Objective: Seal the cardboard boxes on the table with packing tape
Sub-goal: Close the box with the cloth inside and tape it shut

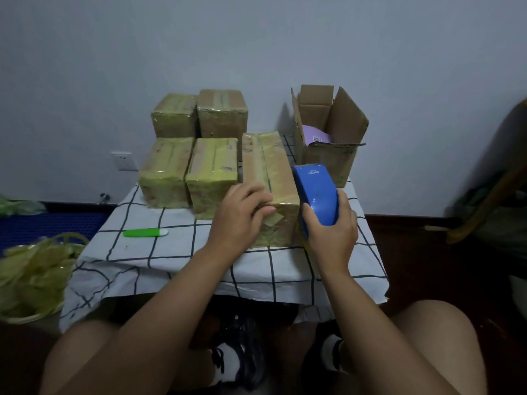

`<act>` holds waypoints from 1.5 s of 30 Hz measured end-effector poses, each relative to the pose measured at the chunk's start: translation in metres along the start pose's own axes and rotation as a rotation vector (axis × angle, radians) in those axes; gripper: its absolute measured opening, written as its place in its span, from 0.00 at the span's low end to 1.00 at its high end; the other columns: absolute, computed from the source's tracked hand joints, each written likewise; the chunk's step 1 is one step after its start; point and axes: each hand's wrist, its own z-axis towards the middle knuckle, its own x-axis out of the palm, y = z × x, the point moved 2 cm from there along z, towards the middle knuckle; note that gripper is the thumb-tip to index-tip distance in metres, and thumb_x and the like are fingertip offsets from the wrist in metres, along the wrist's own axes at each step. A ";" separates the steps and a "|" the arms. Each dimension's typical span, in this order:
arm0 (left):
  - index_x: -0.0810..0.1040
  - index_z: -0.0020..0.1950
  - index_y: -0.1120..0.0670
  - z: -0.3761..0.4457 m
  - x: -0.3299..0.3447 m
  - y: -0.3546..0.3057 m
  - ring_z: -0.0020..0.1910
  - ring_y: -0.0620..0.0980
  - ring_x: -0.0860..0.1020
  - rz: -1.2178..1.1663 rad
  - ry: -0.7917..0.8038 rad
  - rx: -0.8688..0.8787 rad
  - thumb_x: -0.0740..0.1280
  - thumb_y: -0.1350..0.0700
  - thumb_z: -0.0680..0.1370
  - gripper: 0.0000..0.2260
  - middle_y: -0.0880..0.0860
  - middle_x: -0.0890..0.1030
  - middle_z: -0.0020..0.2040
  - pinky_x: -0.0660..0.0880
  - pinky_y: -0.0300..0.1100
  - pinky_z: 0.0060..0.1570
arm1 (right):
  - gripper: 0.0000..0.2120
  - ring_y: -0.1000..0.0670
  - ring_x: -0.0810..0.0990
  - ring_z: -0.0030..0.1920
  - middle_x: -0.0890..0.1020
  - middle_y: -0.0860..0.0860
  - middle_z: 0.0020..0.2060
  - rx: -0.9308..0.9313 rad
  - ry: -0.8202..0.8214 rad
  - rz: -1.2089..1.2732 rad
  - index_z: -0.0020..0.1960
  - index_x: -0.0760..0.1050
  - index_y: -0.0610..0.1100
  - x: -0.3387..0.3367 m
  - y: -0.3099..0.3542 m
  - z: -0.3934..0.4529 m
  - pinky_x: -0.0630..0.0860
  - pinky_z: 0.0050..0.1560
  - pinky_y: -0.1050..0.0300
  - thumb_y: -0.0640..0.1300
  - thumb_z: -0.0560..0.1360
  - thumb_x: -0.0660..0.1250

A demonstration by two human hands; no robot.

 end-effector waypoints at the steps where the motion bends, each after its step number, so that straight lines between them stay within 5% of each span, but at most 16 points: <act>1: 0.84 0.51 0.56 0.000 0.002 0.000 0.57 0.56 0.72 0.018 -0.015 -0.030 0.74 0.57 0.74 0.08 0.55 0.79 0.56 0.72 0.46 0.52 | 0.34 0.56 0.68 0.52 0.70 0.54 0.56 -0.003 -0.001 -0.003 0.76 0.65 0.53 0.000 -0.001 0.000 0.63 0.41 0.76 0.53 0.74 0.73; 9: 0.81 0.58 0.56 -0.007 -0.003 0.005 0.60 0.53 0.74 0.003 0.031 -0.049 0.63 0.45 0.78 0.18 0.53 0.81 0.56 0.69 0.41 0.57 | 0.34 0.56 0.68 0.52 0.70 0.53 0.56 0.002 0.015 -0.026 0.77 0.63 0.54 0.000 -0.005 0.002 0.65 0.44 0.65 0.55 0.74 0.72; 13: 0.81 0.49 0.58 -0.001 -0.002 0.003 0.51 0.53 0.74 0.015 -0.003 -0.056 0.65 0.51 0.78 0.11 0.52 0.81 0.48 0.70 0.44 0.49 | 0.34 0.56 0.68 0.50 0.73 0.50 0.58 -0.009 0.020 -0.049 0.76 0.63 0.53 0.000 -0.005 0.001 0.62 0.39 0.75 0.55 0.75 0.72; 18: 0.81 0.55 0.57 -0.004 -0.005 0.002 0.56 0.52 0.75 0.023 0.047 -0.038 0.63 0.48 0.79 0.15 0.52 0.81 0.52 0.70 0.41 0.52 | 0.35 0.55 0.67 0.53 0.72 0.49 0.61 -0.001 0.058 -0.029 0.78 0.62 0.52 -0.005 -0.002 -0.002 0.65 0.49 0.62 0.55 0.75 0.72; 26: 0.82 0.54 0.59 -0.002 -0.010 -0.003 0.57 0.55 0.77 -0.035 0.034 -0.139 0.66 0.55 0.77 0.11 0.54 0.83 0.51 0.74 0.47 0.54 | 0.36 0.53 0.68 0.52 0.72 0.48 0.60 0.019 0.074 -0.022 0.78 0.61 0.52 -0.008 0.000 -0.003 0.65 0.51 0.58 0.55 0.75 0.71; 28: 0.81 0.58 0.56 -0.003 -0.012 -0.004 0.61 0.52 0.76 -0.062 0.067 -0.148 0.67 0.54 0.78 0.12 0.52 0.82 0.56 0.74 0.48 0.58 | 0.36 0.53 0.68 0.53 0.71 0.48 0.59 0.028 0.078 -0.020 0.78 0.61 0.52 -0.009 0.000 -0.003 0.65 0.51 0.58 0.55 0.75 0.71; 33: 0.76 0.66 0.51 -0.014 -0.022 -0.002 0.57 0.27 0.73 -0.443 0.132 -0.370 0.65 0.61 0.80 0.15 0.46 0.75 0.67 0.72 0.29 0.60 | 0.35 0.52 0.69 0.52 0.70 0.50 0.56 0.019 0.071 -0.012 0.77 0.61 0.54 -0.009 -0.003 -0.005 0.67 0.51 0.57 0.55 0.74 0.72; 36: 0.80 0.57 0.51 -0.010 -0.024 0.005 0.67 0.38 0.70 -0.568 0.100 -0.420 0.60 0.69 0.80 0.17 0.44 0.73 0.69 0.69 0.40 0.67 | 0.35 0.52 0.70 0.52 0.70 0.51 0.54 0.014 0.065 0.011 0.77 0.62 0.55 -0.009 -0.004 -0.004 0.67 0.50 0.57 0.55 0.74 0.72; 39: 0.81 0.56 0.51 -0.010 -0.022 0.014 0.68 0.46 0.73 -0.674 0.111 -0.469 0.57 0.69 0.82 0.18 0.44 0.73 0.68 0.75 0.43 0.63 | 0.34 0.53 0.70 0.52 0.71 0.52 0.54 -0.004 0.060 0.009 0.76 0.63 0.55 -0.008 -0.007 -0.002 0.68 0.50 0.57 0.55 0.74 0.72; 45: 0.80 0.57 0.50 -0.005 -0.025 0.029 0.61 0.40 0.76 -0.683 0.152 -0.412 0.61 0.63 0.82 0.12 0.45 0.76 0.66 0.77 0.37 0.55 | 0.34 0.55 0.70 0.52 0.70 0.54 0.55 -0.026 0.036 0.016 0.76 0.64 0.54 -0.006 -0.011 -0.001 0.68 0.49 0.60 0.54 0.74 0.73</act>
